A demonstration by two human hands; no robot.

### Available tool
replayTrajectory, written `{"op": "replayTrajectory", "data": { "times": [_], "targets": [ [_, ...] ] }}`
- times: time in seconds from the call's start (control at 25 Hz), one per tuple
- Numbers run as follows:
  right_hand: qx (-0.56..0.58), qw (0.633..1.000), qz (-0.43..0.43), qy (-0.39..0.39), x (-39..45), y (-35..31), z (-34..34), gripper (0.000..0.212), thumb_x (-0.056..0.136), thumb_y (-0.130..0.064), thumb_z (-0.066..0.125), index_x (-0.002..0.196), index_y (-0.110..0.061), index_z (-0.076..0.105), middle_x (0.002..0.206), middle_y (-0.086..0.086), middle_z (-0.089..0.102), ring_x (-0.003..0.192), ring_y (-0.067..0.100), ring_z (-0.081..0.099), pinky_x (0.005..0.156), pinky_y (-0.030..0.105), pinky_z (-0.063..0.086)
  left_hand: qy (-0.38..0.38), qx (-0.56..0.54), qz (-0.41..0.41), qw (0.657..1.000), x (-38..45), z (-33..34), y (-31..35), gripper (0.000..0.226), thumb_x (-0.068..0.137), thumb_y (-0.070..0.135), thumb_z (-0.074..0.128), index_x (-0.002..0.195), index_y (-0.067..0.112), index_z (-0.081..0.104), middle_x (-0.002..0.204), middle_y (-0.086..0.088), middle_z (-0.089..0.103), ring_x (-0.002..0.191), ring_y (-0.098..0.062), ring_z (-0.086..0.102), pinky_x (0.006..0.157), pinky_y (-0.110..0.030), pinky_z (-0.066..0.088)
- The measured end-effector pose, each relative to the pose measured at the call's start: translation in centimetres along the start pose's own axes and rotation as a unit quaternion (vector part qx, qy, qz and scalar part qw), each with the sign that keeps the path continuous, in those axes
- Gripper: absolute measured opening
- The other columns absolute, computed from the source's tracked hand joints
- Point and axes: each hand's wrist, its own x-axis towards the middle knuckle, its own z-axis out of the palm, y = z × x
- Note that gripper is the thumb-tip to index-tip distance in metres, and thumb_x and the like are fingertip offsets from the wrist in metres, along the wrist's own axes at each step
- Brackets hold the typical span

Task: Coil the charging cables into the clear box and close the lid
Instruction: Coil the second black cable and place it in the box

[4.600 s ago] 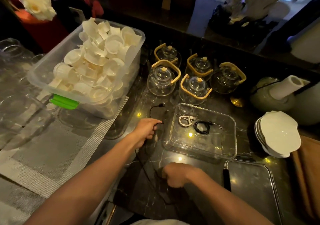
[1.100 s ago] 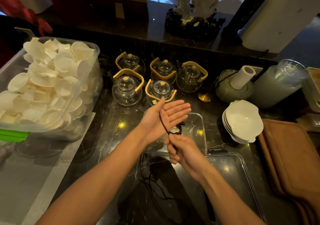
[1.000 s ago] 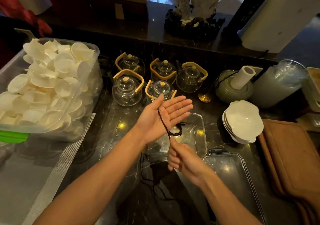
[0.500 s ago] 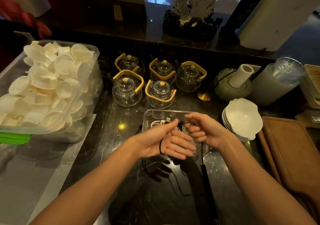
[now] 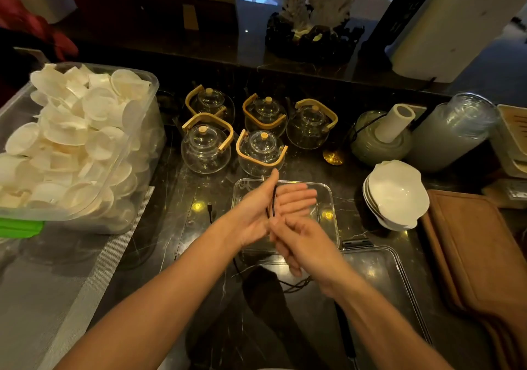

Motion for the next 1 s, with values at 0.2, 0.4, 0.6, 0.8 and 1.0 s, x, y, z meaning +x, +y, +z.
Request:
{"op": "replayTrajectory", "data": {
  "times": [0.2, 0.4, 0.6, 0.8, 1.0],
  "targets": [
    [0.11, 0.987, 0.106, -0.043, -0.2, 5.8, -1.8, 0.047, 0.095, -0.051, 0.066, 0.063, -0.019, 0.053, 0.052, -0.001, 0.036, 0.046, 0.014, 0.037, 0.051, 0.027, 0.042, -0.121, -0.121, 0.059, 0.983, -1.2, 0.5, 2.6, 0.058, 0.102, 0.043, 0.038, 0.146, 0.005, 0.046, 0.102, -0.018, 0.076, 0.079, -0.021, 0.077, 0.056, -0.022, 0.061],
    [0.384, 0.906, 0.148, -0.101, 2.5, 6.1, -5.7, 0.041, 0.074, -0.017, 0.085, 0.074, -0.018, 0.044, 0.058, -0.006, 0.032, 0.042, 0.005, 0.031, 0.03, 0.016, 0.033, -0.132, -0.007, -0.001, 0.991, -2.2, 1.1, 2.1, 0.062, 0.097, 0.051, 0.041, 0.151, 0.02, 0.041, 0.072, -0.009, 0.074, 0.027, -0.003, 0.045, 0.027, -0.01, 0.029],
    [0.184, 0.968, 0.165, -0.037, 5.7, 0.3, -7.4, 0.022, 0.086, -0.017, 0.062, 0.068, -0.016, 0.048, 0.052, -0.006, 0.028, 0.039, 0.006, 0.026, 0.038, 0.017, 0.019, -0.098, 0.151, -0.122, 0.976, -2.2, 1.9, -0.4, 0.074, 0.103, 0.056, 0.025, 0.087, 0.005, 0.075, 0.043, -0.002, 0.059, 0.022, -0.003, 0.036, 0.026, -0.011, 0.024],
    [-0.006, 0.99, 0.139, 0.002, 5.7, -3.6, -7.1, 0.023, 0.095, -0.023, 0.051, 0.076, -0.014, 0.061, 0.058, -0.005, 0.034, 0.044, 0.007, 0.027, 0.039, 0.02, 0.021, 0.038, 0.221, -0.115, 0.968, -1.4, 0.9, -1.3, 0.076, 0.1, 0.062, 0.025, 0.123, -0.001, 0.061, 0.077, -0.018, 0.074, 0.038, -0.009, 0.058, 0.032, -0.015, 0.04],
    [-0.102, 0.992, 0.014, 0.079, 3.1, -2.5, -2.1, 0.023, 0.1, -0.028, 0.052, 0.087, -0.016, 0.068, 0.061, -0.012, 0.063, 0.061, 0.004, 0.066, 0.056, 0.025, 0.051, 0.074, 0.097, -0.041, 0.992, -0.9, 1.0, -1.3, 0.067, 0.104, 0.056, 0.024, 0.128, 0.004, 0.058, 0.115, -0.021, 0.07, 0.097, -0.031, 0.072, 0.088, -0.04, 0.06]
  ]
}}
